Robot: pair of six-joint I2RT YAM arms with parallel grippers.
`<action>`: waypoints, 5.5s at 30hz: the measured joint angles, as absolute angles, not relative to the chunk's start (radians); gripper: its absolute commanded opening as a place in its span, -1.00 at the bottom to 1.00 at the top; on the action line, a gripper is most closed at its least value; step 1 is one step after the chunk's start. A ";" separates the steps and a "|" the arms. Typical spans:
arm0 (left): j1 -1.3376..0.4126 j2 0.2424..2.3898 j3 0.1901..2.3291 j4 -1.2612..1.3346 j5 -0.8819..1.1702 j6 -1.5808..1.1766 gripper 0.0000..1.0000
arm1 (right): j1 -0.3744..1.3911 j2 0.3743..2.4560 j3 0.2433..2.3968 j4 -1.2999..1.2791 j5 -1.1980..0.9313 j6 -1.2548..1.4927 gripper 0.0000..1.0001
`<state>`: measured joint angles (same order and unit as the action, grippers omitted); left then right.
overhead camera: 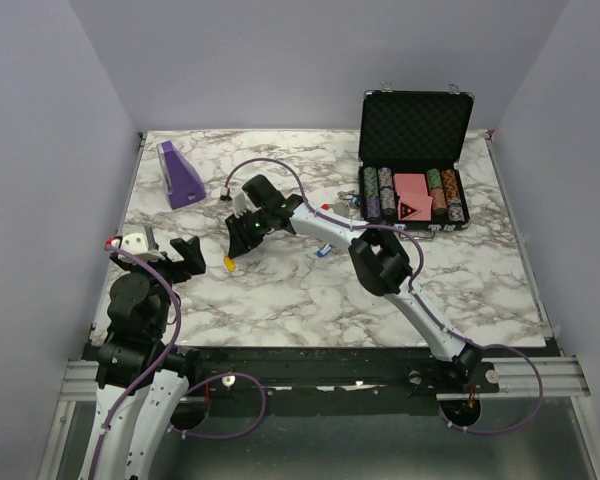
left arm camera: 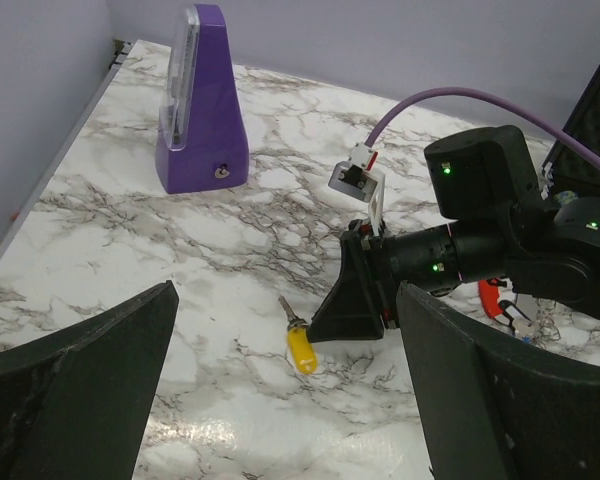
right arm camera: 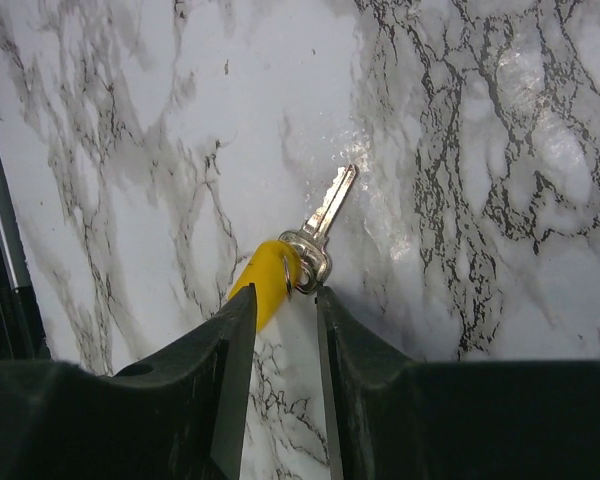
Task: Put the keys on the keyring
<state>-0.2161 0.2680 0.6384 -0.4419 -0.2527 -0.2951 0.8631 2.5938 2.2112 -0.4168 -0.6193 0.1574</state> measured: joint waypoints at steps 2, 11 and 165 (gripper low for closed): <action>-0.216 0.268 0.638 -0.442 -0.253 -0.295 0.98 | 0.863 2.596 2.212 -0.417 -0.623 0.158 -0.31; -0.216 0.271 0.638 -0.442 -0.251 -0.295 0.97 | 0.863 2.621 2.246 -0.422 -0.640 0.168 -0.48; -0.869 0.874 0.417 0.394 0.367 -0.424 -1.00 | 0.552 1.435 1.028 -0.464 -1.283 -0.453 -0.37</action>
<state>-0.8688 0.8742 0.4168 0.3943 0.3672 -0.4236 0.5522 1.4345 1.0279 -0.4641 -1.2831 -0.4530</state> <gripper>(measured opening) 0.007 0.226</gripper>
